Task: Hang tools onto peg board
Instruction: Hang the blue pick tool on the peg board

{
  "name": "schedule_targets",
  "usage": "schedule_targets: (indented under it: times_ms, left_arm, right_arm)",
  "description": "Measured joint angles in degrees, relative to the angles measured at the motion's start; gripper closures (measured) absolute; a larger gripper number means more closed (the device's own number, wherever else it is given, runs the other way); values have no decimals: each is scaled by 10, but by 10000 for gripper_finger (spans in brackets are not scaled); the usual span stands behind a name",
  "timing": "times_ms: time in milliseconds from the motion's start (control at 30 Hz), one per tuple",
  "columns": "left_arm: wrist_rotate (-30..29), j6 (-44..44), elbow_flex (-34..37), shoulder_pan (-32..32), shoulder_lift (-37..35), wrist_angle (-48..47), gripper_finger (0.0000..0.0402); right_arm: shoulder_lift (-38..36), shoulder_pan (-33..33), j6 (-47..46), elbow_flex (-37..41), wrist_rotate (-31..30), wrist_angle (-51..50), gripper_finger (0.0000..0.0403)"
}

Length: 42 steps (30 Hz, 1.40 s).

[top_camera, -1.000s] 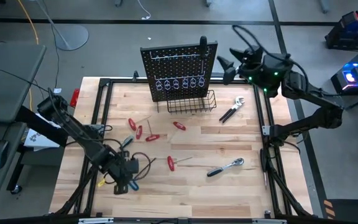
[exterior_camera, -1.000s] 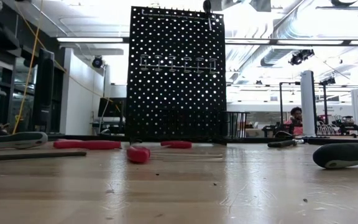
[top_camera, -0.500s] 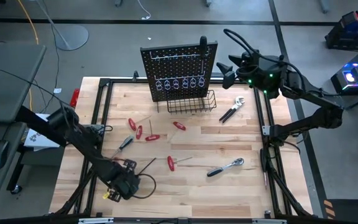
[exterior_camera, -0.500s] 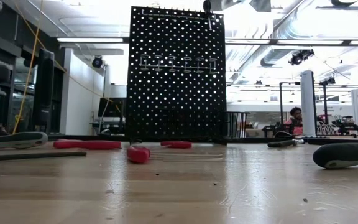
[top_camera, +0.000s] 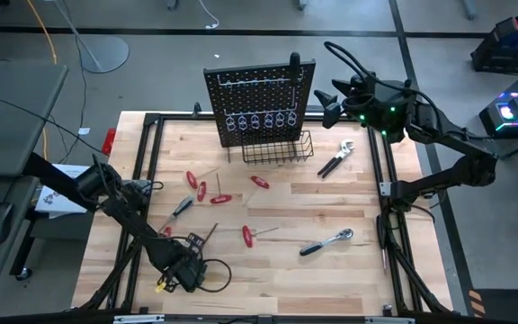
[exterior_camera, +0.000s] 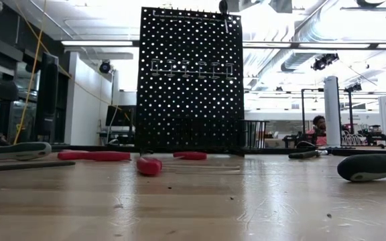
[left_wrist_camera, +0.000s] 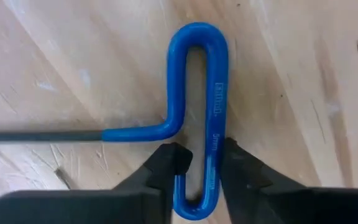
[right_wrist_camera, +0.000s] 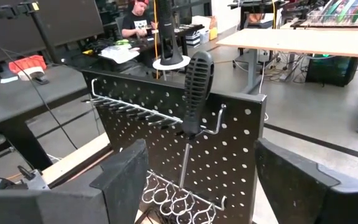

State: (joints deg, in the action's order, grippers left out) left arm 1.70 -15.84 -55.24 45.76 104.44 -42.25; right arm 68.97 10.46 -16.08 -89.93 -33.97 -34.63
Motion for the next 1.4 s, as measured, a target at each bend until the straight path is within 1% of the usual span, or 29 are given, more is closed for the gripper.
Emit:
schedule_targets:
  times_ms: [133,267,333,400,467,567,733,800,900,1000,1233,1300,1400]
  left_arm:
    - [-2,-33,0,0,-3,2,323]
    - [-2,-86,2,-7,-31,-5,324]
    - [4,-124,5,-12,-56,-3,382]
    - [-7,-164,7,-13,-82,-20,400]
    - [-11,-190,5,-15,-109,-26,397]
    - [-37,-208,4,-16,-138,-54,397]
    - [-48,-209,4,-31,-168,-75,399]
    - [-51,-198,4,-35,-171,-58,401]
    - [-49,-181,4,-35,-158,-8,384]
    - [-44,-182,3,-25,-138,27,352]
    - [-41,-238,3,-14,-109,18,260]
    - [-36,-244,3,-12,-102,17,246]
    - [-35,-255,2,-7,-84,19,240]
  right_arm:
    - [0,0,0,0,0,-5,124]
    - [0,0,12,0,-1,-4,124]
    - [0,0,15,0,-1,-4,124]
    - [0,0,15,0,-1,-4,124]
    - [0,0,16,0,-3,-4,124]
    - [0,0,21,0,-4,-3,124]
    - [0,0,21,0,-4,-3,124]
    - [0,0,22,0,-3,-3,124]
    - [0,0,20,0,-3,-3,124]
    - [0,0,25,0,-3,-3,124]
    - [0,0,31,0,1,-4,124]
    - [0,0,34,0,1,-6,124]
    - [0,0,45,0,1,-8,124]
